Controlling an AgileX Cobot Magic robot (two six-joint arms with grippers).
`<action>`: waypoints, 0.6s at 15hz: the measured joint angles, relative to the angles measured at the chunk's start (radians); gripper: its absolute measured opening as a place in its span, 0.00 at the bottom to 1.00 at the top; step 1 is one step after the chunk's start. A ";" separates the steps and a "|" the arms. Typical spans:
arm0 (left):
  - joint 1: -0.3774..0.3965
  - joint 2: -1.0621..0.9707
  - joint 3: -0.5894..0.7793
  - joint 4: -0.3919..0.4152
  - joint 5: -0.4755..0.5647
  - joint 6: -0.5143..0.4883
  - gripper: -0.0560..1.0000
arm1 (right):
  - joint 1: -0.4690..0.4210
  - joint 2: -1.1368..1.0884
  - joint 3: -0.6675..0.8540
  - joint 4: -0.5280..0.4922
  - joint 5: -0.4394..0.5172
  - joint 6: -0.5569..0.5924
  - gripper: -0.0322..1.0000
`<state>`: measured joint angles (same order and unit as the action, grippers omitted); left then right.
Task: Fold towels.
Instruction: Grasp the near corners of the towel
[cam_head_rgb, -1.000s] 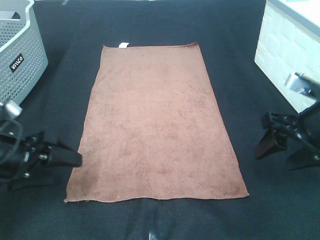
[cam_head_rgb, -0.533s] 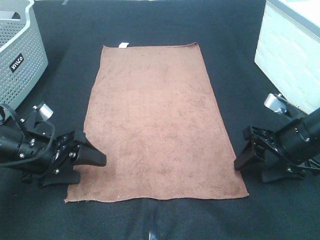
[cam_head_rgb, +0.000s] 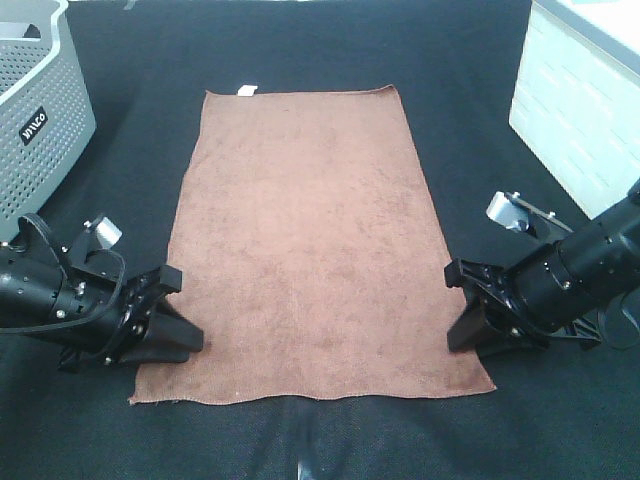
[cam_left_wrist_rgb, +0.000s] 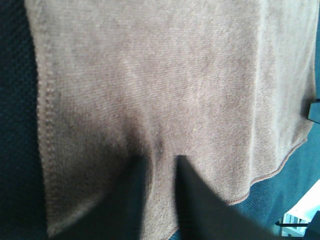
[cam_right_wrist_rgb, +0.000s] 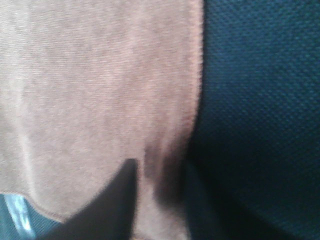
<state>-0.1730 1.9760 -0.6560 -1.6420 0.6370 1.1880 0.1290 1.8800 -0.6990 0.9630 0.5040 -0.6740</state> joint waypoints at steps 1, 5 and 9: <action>0.000 0.000 0.000 0.004 -0.001 0.000 0.08 | 0.000 0.002 0.000 -0.003 -0.007 0.004 0.11; 0.000 -0.006 0.000 0.063 0.000 -0.027 0.05 | 0.001 -0.002 0.001 -0.009 0.002 0.026 0.03; 0.000 -0.131 0.001 0.336 -0.031 -0.227 0.05 | 0.001 -0.106 0.020 -0.075 0.068 0.117 0.03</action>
<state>-0.1730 1.8450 -0.6550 -1.3060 0.6060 0.9610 0.1300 1.7740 -0.6790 0.8880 0.5720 -0.5570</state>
